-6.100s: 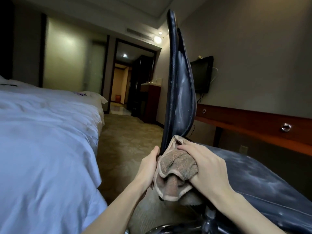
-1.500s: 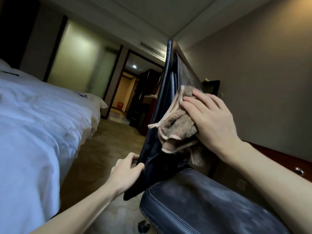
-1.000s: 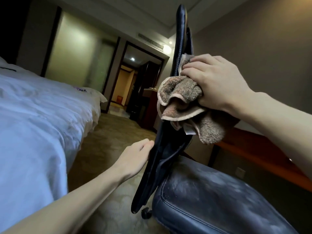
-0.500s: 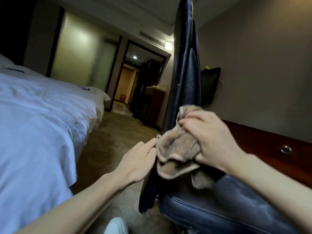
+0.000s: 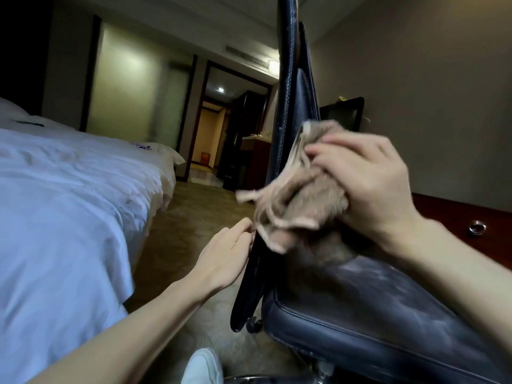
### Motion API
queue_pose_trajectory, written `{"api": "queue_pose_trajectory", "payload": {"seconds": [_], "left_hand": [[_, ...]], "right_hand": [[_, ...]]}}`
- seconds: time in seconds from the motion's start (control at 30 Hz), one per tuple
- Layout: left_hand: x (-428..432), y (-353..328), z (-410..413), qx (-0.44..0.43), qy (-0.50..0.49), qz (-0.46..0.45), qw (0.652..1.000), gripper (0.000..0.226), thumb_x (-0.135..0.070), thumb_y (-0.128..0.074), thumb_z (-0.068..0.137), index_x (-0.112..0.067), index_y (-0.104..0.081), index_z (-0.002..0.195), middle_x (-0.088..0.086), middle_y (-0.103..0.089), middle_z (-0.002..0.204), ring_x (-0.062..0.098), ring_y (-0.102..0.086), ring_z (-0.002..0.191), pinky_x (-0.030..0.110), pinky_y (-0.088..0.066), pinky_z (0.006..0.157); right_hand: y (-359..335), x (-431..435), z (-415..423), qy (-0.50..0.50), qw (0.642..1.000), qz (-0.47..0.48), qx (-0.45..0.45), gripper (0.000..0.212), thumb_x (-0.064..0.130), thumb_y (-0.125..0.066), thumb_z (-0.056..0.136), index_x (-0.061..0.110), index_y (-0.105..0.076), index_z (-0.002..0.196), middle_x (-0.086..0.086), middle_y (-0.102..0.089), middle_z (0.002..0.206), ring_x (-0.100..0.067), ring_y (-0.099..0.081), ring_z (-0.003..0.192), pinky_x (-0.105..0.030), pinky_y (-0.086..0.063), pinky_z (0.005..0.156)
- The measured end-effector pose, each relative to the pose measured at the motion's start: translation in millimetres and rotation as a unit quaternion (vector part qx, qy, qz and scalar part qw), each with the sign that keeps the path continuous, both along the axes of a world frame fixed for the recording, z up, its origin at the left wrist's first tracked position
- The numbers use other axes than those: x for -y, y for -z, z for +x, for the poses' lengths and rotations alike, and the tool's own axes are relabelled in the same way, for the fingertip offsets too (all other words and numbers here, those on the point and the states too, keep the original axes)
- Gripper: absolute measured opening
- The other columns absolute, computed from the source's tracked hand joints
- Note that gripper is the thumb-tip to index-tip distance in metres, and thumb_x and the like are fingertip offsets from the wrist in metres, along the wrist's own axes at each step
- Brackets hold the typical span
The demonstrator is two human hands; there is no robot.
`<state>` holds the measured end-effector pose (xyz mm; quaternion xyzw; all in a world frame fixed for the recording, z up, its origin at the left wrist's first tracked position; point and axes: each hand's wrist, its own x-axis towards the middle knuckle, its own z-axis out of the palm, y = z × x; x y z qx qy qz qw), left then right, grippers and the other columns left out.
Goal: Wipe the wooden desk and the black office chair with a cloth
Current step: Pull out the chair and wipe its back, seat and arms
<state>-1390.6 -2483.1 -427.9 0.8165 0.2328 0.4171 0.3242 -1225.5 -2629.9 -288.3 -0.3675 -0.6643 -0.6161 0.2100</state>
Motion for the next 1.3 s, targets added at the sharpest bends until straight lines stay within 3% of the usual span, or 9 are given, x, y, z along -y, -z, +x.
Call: {"api": "queue_pose_trajectory", "payload": {"seconds": [0.2, 0.27, 0.37, 0.5, 0.7, 0.93, 1.03, 1.17, 1.3], "left_hand": [[-1, -1, 1, 0.024, 0.031, -0.04, 0.998, 0.04, -0.038, -0.027, 0.098, -0.03, -0.065, 0.089, -0.009, -0.073, 0.085, 0.02, -0.066, 0.09, 0.033, -0.048, 0.083], [-3, -3, 1, 0.028, 0.045, -0.049, 0.997, 0.041, -0.045, -0.031, 0.095, -0.038, -0.07, 0.094, -0.015, -0.074, 0.099, 0.01, -0.066, 0.1, 0.029, -0.049, 0.089], [-8, -3, 4, -0.003, 0.04, -0.026, 0.999, 0.035, -0.046, -0.037, 0.1, -0.035, -0.07, 0.104, -0.013, -0.072, 0.109, 0.007, -0.065, 0.104, 0.036, -0.05, 0.098], [-13, -1, 5, 0.034, 0.035, -0.098, 0.994, 0.02, -0.023, -0.04, 0.084, -0.021, -0.057, 0.074, -0.007, -0.061, 0.063, 0.008, -0.052, 0.06, 0.038, -0.041, 0.068], [-16, 5, 3, 0.039, 0.011, -0.079, 0.996, 0.025, -0.026, -0.031, 0.081, -0.025, -0.056, 0.085, -0.003, -0.066, 0.067, 0.001, -0.049, 0.055, 0.034, -0.038, 0.064], [-14, 11, 2, 0.052, -0.01, -0.057, 0.997, 0.029, -0.031, -0.029, 0.085, -0.025, -0.058, 0.085, -0.004, -0.067, 0.076, 0.021, -0.062, 0.081, 0.042, -0.047, 0.08], [-14, 10, 3, 0.05, -0.005, -0.056, 0.997, 0.026, -0.028, -0.03, 0.087, -0.024, -0.056, 0.082, -0.006, -0.064, 0.07, 0.014, -0.057, 0.07, 0.039, -0.045, 0.072], [-17, 12, 2, 0.036, -0.012, -0.051, 0.998, 0.027, -0.019, -0.032, 0.089, -0.03, -0.057, 0.088, -0.004, -0.069, 0.068, 0.004, -0.052, 0.053, 0.031, -0.045, 0.057], [-21, 13, 1, 0.027, -0.045, -0.034, 0.998, 0.029, -0.016, -0.036, 0.094, -0.037, -0.057, 0.092, -0.006, -0.071, 0.072, 0.002, -0.052, 0.051, 0.032, -0.044, 0.059]], "right_hand": [[25, -24, -10, 0.074, 0.975, -0.126, -0.165, 0.045, 0.017, -0.076, 0.072, 0.007, -0.071, 0.115, -0.01, -0.067, 0.125, -0.026, -0.055, 0.128, -0.033, -0.037, 0.107], [52, -23, -6, 0.062, 0.97, -0.143, -0.188, 0.046, 0.018, -0.077, 0.071, 0.006, -0.071, 0.115, -0.012, -0.066, 0.123, -0.026, -0.054, 0.124, -0.03, -0.035, 0.106], [84, -20, 5, 0.082, 0.964, -0.2, -0.155, 0.048, 0.02, -0.077, 0.07, 0.008, -0.071, 0.116, -0.011, -0.065, 0.122, -0.03, -0.055, 0.121, -0.031, -0.036, 0.106], [106, -21, 6, 0.134, 0.949, -0.285, -0.034, 0.043, 0.018, -0.079, 0.061, 0.011, -0.071, 0.103, -0.004, -0.068, 0.114, -0.026, -0.057, 0.117, -0.037, -0.042, 0.103], [78, -20, 0, 0.173, 0.922, -0.332, 0.098, 0.033, 0.026, -0.068, 0.067, 0.017, -0.068, 0.099, 0.005, -0.07, 0.106, -0.025, -0.059, 0.116, -0.038, -0.046, 0.098], [65, -10, 15, 0.084, 0.986, -0.119, -0.079, 0.045, 0.013, -0.078, 0.069, 0.011, -0.072, 0.114, -0.002, -0.07, 0.124, -0.025, -0.058, 0.125, -0.04, -0.041, 0.099], [94, -19, 6, 0.124, 0.959, -0.216, -0.135, 0.056, 0.01, -0.082, 0.06, 0.009, -0.072, 0.115, -0.009, -0.066, 0.123, -0.029, -0.055, 0.122, -0.038, -0.042, 0.098], [135, -25, -3, 0.128, 0.937, -0.315, -0.083, 0.054, 0.017, -0.084, 0.054, 0.014, -0.072, 0.107, -0.005, -0.066, 0.115, -0.023, -0.051, 0.116, -0.034, -0.042, 0.1], [112, -28, 1, 0.163, 0.916, -0.366, -0.016, 0.033, 0.026, -0.068, 0.074, 0.022, -0.067, 0.107, 0.003, -0.066, 0.111, -0.023, -0.055, 0.117, -0.035, -0.044, 0.098]]}}
